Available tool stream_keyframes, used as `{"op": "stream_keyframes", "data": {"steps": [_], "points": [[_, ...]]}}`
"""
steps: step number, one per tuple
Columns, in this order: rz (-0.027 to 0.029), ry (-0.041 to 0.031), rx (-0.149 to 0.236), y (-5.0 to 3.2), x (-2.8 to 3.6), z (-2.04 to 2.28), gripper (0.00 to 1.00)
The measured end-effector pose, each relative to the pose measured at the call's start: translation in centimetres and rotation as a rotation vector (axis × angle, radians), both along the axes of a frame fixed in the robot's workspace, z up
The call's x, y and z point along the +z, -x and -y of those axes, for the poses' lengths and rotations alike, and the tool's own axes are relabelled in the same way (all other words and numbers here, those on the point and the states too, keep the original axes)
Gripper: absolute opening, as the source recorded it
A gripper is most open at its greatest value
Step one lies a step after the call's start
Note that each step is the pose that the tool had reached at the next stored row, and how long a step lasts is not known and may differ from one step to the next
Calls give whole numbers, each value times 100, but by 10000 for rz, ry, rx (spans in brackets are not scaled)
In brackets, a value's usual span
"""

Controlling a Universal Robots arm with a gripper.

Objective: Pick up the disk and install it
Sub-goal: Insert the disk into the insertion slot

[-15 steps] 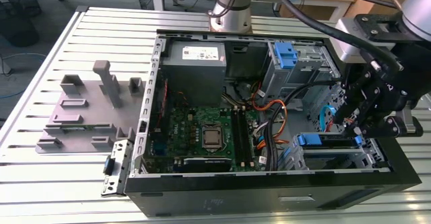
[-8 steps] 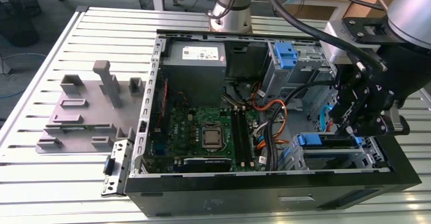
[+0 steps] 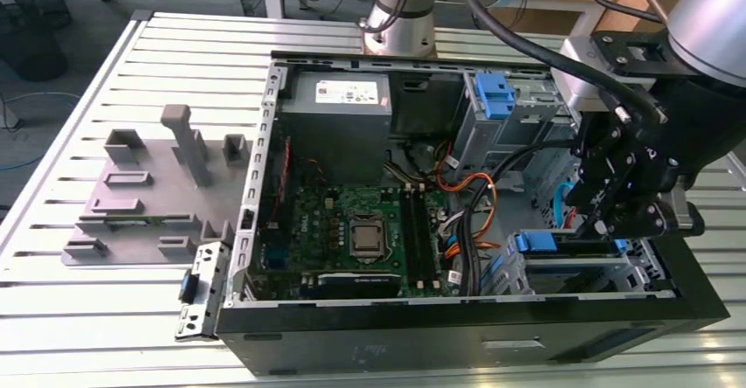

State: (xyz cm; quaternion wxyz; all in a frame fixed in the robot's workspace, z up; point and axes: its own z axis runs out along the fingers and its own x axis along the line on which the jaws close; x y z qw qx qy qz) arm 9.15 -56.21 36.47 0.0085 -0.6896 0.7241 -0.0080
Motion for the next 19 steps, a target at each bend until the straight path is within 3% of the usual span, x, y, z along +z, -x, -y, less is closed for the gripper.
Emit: {"op": "stream_keyframes", "data": {"steps": [1, 19], "points": [[-85, 0, 1, -1, -1, -1, 42], [-98, 1, 1, -1, -46, 0, 42]]}}
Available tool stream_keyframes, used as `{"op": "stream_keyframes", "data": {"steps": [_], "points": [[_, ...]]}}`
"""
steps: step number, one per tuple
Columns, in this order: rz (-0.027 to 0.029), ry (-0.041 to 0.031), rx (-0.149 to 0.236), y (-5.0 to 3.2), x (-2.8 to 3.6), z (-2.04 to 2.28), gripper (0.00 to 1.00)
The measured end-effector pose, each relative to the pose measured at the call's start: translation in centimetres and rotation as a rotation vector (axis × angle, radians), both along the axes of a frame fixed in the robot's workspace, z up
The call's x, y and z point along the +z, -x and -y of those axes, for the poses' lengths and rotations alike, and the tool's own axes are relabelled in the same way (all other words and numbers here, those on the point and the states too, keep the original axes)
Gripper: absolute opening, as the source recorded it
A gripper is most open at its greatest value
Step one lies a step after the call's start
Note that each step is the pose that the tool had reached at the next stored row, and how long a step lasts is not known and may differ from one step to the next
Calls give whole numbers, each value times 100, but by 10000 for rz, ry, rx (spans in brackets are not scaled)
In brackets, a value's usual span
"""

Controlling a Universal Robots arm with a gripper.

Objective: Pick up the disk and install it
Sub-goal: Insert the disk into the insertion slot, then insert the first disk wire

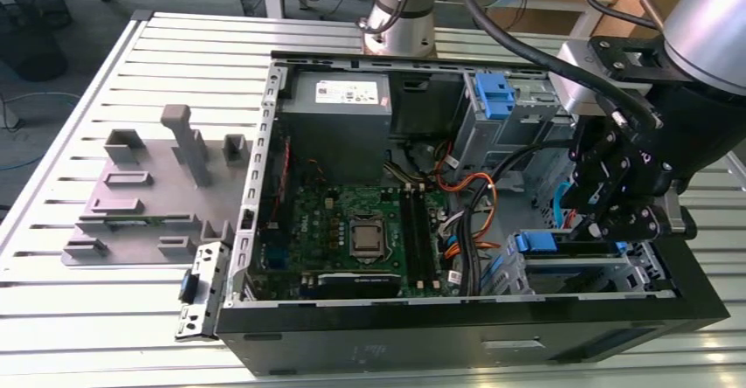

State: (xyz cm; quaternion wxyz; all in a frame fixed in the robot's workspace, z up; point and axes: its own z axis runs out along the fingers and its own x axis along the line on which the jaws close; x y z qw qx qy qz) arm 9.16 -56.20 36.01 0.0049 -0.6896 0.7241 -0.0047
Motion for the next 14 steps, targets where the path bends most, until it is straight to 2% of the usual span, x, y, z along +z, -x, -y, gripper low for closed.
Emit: {"op": "stream_keyframes", "data": {"steps": [9, 14], "points": [[0, -1, 0, -26, 0, 0, 42], [0, -1, 0, -26, 21, 0, 42]]}}
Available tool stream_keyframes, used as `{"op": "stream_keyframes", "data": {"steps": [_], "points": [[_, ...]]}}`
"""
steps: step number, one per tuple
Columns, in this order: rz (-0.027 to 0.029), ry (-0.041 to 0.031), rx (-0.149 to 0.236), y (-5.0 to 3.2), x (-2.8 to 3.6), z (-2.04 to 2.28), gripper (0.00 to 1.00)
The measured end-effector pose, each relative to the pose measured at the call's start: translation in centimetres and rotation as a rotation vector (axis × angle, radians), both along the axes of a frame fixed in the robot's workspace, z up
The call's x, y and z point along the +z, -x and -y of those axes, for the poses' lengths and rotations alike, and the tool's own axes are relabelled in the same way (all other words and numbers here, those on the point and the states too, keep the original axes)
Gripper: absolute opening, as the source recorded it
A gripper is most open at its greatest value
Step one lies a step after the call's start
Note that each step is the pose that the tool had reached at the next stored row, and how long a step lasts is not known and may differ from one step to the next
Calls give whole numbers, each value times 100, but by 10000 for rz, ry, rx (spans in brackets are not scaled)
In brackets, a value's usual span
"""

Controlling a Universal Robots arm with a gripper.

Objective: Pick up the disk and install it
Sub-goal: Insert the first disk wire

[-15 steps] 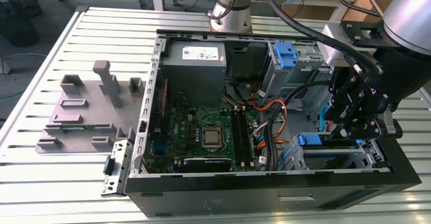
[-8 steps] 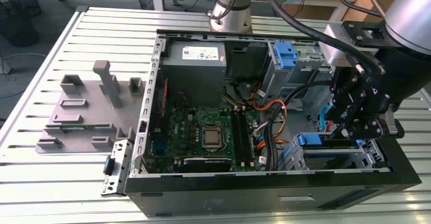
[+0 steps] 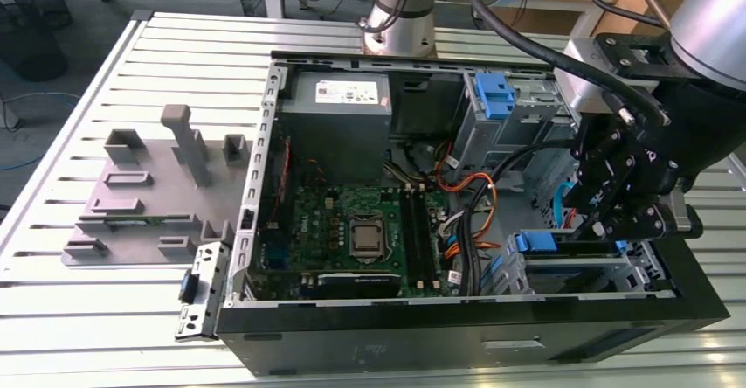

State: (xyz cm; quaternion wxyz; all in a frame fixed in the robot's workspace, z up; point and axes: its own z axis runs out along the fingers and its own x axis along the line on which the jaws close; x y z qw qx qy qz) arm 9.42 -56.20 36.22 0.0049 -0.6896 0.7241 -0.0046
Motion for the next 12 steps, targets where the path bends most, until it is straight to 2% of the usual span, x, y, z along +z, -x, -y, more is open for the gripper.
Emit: {"op": "stream_keyframes", "data": {"steps": [9, 12], "points": [[0, 0, -1, 0, 2, 0, 42], [0, 2, 1, -1, 3, -25, 42]]}}
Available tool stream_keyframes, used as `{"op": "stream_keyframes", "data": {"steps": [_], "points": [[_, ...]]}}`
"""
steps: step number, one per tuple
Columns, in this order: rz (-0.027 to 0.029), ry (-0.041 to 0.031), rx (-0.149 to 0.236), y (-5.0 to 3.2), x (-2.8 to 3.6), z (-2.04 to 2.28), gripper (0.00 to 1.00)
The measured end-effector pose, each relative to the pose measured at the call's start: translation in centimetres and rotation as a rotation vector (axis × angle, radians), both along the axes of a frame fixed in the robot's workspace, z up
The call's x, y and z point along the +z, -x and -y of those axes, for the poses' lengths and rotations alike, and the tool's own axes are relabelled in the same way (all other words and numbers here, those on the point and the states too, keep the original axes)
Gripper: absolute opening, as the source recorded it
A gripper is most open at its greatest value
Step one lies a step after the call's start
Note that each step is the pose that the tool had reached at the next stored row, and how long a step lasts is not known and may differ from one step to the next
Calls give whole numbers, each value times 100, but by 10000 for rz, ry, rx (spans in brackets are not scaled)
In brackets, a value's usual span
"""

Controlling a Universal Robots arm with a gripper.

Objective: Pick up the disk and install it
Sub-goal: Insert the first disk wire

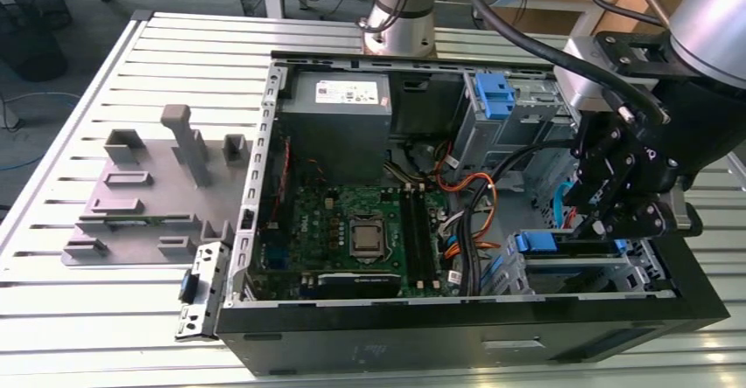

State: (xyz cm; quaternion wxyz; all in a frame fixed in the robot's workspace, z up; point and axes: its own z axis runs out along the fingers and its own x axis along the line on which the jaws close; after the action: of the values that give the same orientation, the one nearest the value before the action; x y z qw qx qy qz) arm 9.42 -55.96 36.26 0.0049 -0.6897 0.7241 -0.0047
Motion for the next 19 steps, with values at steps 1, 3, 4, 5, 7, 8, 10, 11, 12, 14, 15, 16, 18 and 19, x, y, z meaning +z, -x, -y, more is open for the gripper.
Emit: {"op": "stream_keyframes", "data": {"steps": [1, 3, 4, 5, 7, 8, 10, 11, 12, 14, 15, 16, 18, 19], "points": [[0, -2, 0, 0, -1, -13, 42], [0, -1, 0, 0, -1, -46, 42], [0, -1, 0, 0, -1, -57, 42], [0, -3, 0, -4, -2, -62, 42], [0, -2, -2, -27, -2, -66, 42], [0, -1, -1, -46, -1, -67, 42], [0, -2, -1, -86, -2, -68, 42], [0, -2, 0, -103, -2, -69, 42], [0, -2, -1, -119, -2, -69, 42], [0, -2, -1, -143, -2, -69, 42], [0, -2, 0, -147, -2, -69, 42], [0, -2, -1, -146, -2, -69, 42], [0, -2, -2, -147, -3, -68, 42], [0, -2, -2, -147, -3, -68, 42]]}}
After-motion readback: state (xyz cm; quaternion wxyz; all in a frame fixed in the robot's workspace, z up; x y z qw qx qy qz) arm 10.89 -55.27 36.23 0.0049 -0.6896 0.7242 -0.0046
